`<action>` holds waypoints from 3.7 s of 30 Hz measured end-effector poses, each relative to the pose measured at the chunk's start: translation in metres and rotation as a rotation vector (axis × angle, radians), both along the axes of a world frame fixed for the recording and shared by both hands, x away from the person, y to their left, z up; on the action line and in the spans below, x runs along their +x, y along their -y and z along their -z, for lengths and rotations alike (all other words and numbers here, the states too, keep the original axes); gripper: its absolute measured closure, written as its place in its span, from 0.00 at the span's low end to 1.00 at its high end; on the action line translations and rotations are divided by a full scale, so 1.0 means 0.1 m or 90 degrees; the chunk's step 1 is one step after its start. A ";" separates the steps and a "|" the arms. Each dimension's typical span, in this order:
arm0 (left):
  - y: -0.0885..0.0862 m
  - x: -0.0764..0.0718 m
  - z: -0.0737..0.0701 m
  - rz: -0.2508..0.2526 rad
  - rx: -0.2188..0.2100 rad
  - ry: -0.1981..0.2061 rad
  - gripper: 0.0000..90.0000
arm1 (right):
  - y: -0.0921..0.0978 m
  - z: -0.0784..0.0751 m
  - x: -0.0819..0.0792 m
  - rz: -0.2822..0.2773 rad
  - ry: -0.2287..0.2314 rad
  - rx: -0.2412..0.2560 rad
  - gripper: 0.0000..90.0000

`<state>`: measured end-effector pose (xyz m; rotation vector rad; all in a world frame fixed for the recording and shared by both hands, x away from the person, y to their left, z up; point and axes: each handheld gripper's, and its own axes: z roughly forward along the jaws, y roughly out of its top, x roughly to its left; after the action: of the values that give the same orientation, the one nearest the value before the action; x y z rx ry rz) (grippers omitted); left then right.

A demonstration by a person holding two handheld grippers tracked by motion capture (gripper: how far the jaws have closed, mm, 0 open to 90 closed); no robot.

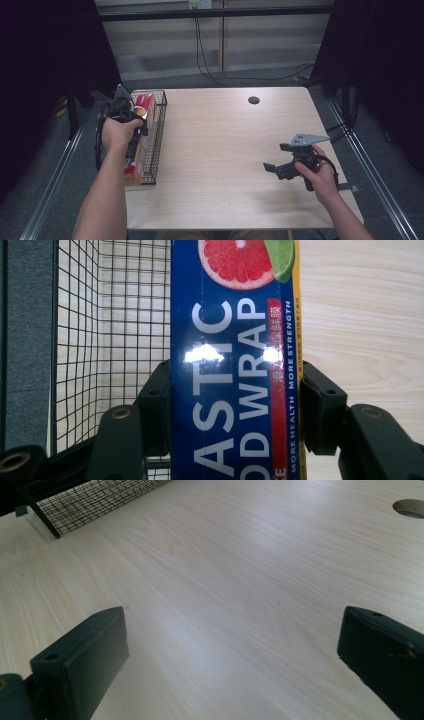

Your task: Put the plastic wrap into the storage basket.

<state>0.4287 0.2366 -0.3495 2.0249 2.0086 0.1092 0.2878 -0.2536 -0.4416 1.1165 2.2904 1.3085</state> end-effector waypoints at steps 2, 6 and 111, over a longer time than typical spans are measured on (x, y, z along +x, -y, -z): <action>0.01 0.00 0.02 -0.007 -0.006 -0.001 0.48 | -0.01 0.00 0.00 -0.001 0.001 -0.001 0.00; 0.02 0.00 0.05 -0.003 -0.002 -0.004 0.48 | -0.01 0.00 0.00 -0.001 0.000 -0.001 0.00; 0.14 0.20 0.51 0.000 0.025 -0.048 0.46 | -0.02 0.04 0.00 -0.018 -0.003 -0.020 0.00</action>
<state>0.4488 0.2228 -0.4003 2.0823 2.0675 0.0746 0.2882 -0.2512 -0.4451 1.0808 2.3301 1.2776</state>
